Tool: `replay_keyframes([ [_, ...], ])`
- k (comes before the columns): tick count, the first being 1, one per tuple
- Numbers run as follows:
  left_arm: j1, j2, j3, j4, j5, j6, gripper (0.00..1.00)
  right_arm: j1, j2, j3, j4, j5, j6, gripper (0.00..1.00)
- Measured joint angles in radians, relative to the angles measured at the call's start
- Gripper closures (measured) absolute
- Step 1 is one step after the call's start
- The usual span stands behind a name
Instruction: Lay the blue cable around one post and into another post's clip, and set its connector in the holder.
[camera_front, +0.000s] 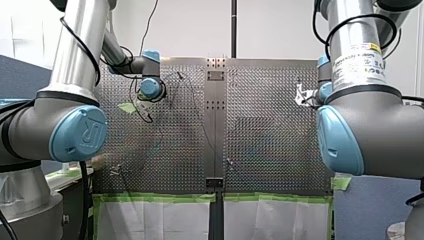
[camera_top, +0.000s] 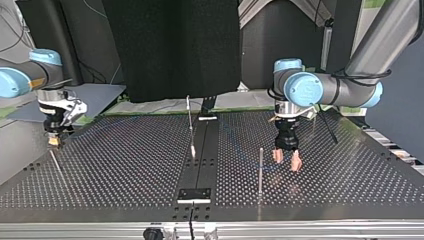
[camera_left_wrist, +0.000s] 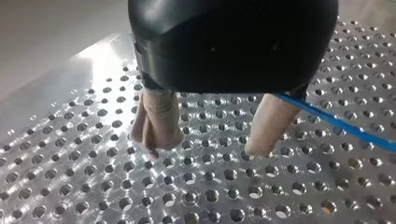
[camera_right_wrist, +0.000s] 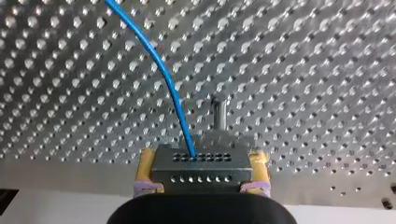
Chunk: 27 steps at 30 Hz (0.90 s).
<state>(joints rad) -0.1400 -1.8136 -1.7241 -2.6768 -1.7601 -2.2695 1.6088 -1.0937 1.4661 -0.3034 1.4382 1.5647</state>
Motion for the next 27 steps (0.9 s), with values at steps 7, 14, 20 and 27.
replay_keyframes([
  [7, -0.003, 0.0, 0.0, -0.007, -0.008, 0.008, 0.0, -0.015, 0.003, 0.0, 0.011, 0.003, -0.005, 0.37],
  [14, -0.008, 0.0, 0.0, -0.011, -0.01, 0.011, 0.0, -0.025, 0.01, 0.0, 0.006, 0.007, -0.004, 0.37],
  [20, -0.009, 0.0, -0.001, -0.012, -0.011, 0.012, 0.0, -0.023, 0.013, 0.0, 0.008, 0.008, -0.008, 0.37],
  [27, -0.009, 0.0, 0.0, -0.01, -0.011, 0.013, 0.0, -0.023, 0.014, 0.001, 0.005, 0.006, -0.012, 0.37],
])
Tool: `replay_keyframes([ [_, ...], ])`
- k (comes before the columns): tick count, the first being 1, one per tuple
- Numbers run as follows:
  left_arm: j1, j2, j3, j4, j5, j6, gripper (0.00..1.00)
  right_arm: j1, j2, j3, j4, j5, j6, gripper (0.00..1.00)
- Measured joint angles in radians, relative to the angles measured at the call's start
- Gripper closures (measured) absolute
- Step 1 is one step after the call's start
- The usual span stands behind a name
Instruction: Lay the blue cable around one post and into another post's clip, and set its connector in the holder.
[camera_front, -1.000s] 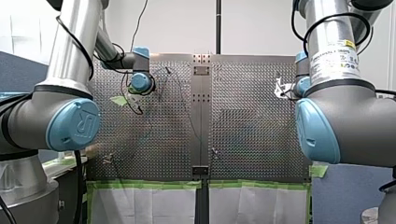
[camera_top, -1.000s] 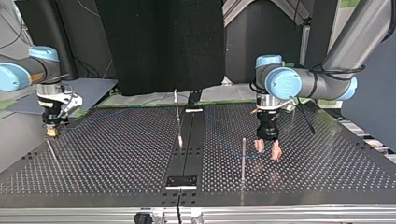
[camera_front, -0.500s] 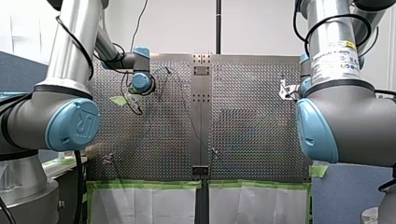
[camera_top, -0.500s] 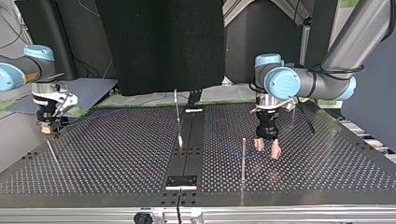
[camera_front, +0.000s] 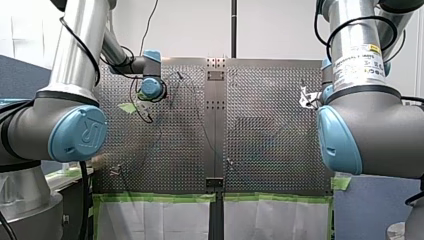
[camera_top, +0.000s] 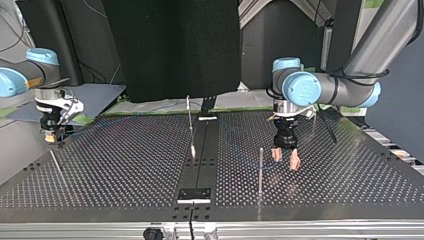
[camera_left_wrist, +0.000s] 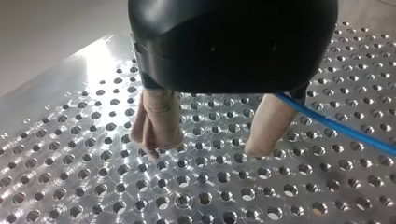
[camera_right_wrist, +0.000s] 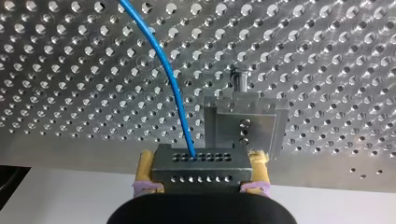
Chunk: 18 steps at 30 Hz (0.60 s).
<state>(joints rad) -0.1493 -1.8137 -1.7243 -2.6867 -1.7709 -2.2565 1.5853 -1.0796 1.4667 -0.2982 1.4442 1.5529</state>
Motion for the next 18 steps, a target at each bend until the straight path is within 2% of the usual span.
replay_keyframes([
  [5, 0.0, 0.0, 0.0, -0.001, 0.0, 0.0, 0.0, 0.002, 0.001, 0.0, -0.02, -0.016, 0.0, 0.37],
  [13, 0.0, 0.0, 0.0, -0.001, 0.0, 0.0, 0.0, -0.002, 0.001, 0.001, -0.029, -0.083, 0.006, 0.37],
  [18, 0.001, 0.0, 0.0, -0.001, 0.0, 0.0, 0.0, -0.007, 0.001, 0.003, -0.021, -0.089, 0.008, 0.37],
])
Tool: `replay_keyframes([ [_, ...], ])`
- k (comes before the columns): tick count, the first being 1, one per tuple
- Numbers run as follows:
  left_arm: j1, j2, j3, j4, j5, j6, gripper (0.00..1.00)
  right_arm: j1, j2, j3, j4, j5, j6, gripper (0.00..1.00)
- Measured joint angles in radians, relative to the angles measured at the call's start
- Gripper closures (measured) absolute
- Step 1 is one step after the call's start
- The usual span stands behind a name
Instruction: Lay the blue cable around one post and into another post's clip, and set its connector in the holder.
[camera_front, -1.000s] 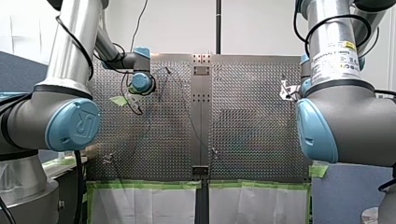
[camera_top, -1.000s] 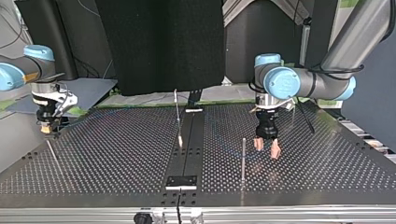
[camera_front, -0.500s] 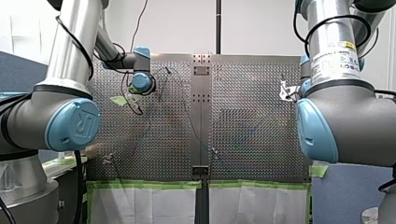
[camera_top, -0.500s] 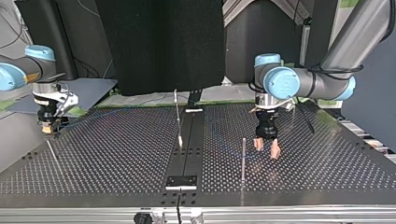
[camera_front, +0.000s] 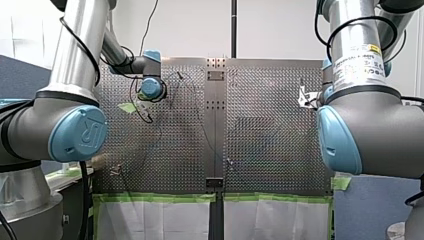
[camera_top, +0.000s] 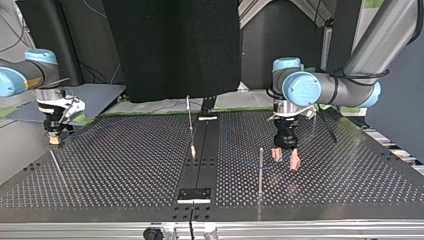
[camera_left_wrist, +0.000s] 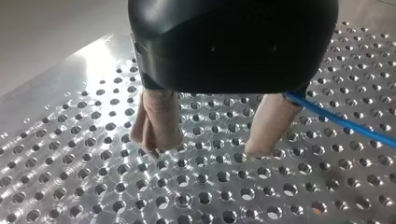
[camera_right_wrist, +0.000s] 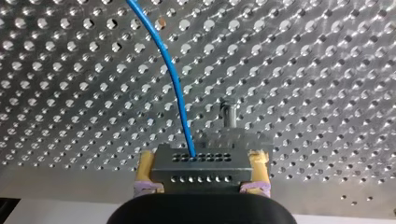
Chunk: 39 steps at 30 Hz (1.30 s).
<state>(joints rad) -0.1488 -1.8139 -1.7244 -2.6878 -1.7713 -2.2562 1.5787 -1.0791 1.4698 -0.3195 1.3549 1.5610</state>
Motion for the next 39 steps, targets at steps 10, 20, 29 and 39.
replay_keyframes([
  [10, 0.004, 0.0, 0.0, 0.001, -0.001, 0.001, 0.0, -0.021, -0.01, 0.032, -0.033, 0.064, 0.023, 0.37],
  [20, 0.004, 0.0, 0.0, 0.001, -0.001, 0.001, 0.0, -0.049, -0.066, 0.073, -0.088, 0.014, 0.077, 0.37],
  [29, 0.006, 0.0, 0.0, 0.002, -0.001, 0.001, 0.0, -0.059, -0.078, 0.08, -0.12, -0.056, 0.122, 0.37],
  [39, 0.008, 0.0, 0.0, 0.002, 0.0, 0.001, 0.0, -0.054, -0.055, 0.087, -0.141, -0.065, 0.121, 0.37],
])
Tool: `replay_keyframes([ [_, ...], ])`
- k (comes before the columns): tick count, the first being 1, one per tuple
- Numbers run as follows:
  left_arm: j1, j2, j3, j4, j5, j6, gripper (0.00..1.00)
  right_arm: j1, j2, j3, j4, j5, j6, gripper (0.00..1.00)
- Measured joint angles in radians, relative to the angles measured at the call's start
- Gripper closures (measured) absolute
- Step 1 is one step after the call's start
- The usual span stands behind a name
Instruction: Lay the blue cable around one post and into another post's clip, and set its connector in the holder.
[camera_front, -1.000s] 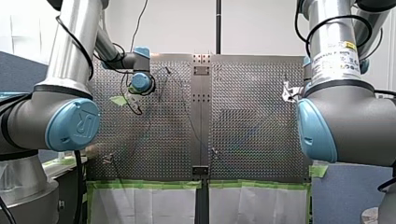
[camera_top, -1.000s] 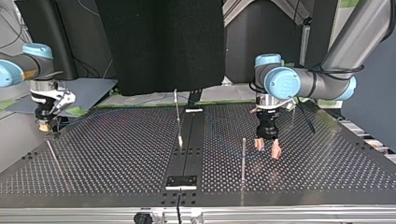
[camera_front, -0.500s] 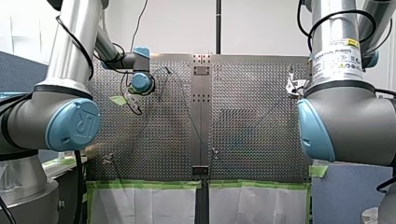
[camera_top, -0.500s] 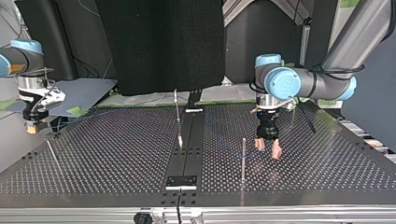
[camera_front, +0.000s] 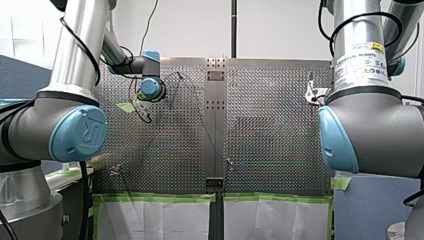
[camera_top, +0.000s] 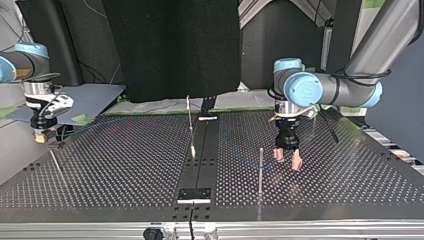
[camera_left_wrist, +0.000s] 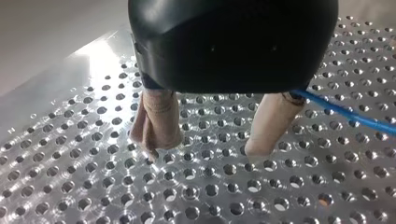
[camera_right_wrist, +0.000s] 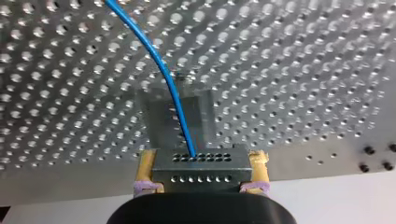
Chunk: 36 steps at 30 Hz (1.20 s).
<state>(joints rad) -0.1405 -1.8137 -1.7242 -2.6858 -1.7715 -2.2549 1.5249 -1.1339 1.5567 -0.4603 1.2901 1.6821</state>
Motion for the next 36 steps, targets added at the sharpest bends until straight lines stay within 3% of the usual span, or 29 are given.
replay_keyframes([
  [6, 0.0, 0.0, 0.0, 0.0, -0.001, 0.0, 0.0, -0.003, 0.005, 0.001, -0.013, -0.01, 0.002, 0.37],
  [17, 0.001, 0.0, 0.0, -0.002, 0.0, 0.0, 0.0, -0.004, 0.007, 0.001, -0.042, -0.074, 0.016, 0.37],
  [25, 0.0, 0.0, -0.001, -0.002, 0.0, -0.001, 0.0, -0.004, 0.008, 0.001, -0.041, -0.077, 0.019, 0.37],
  [36, 0.001, 0.0, 0.0, -0.002, 0.0, -0.001, 0.0, -0.005, 0.019, 0.001, -0.037, -0.071, 0.01, 0.37],
])
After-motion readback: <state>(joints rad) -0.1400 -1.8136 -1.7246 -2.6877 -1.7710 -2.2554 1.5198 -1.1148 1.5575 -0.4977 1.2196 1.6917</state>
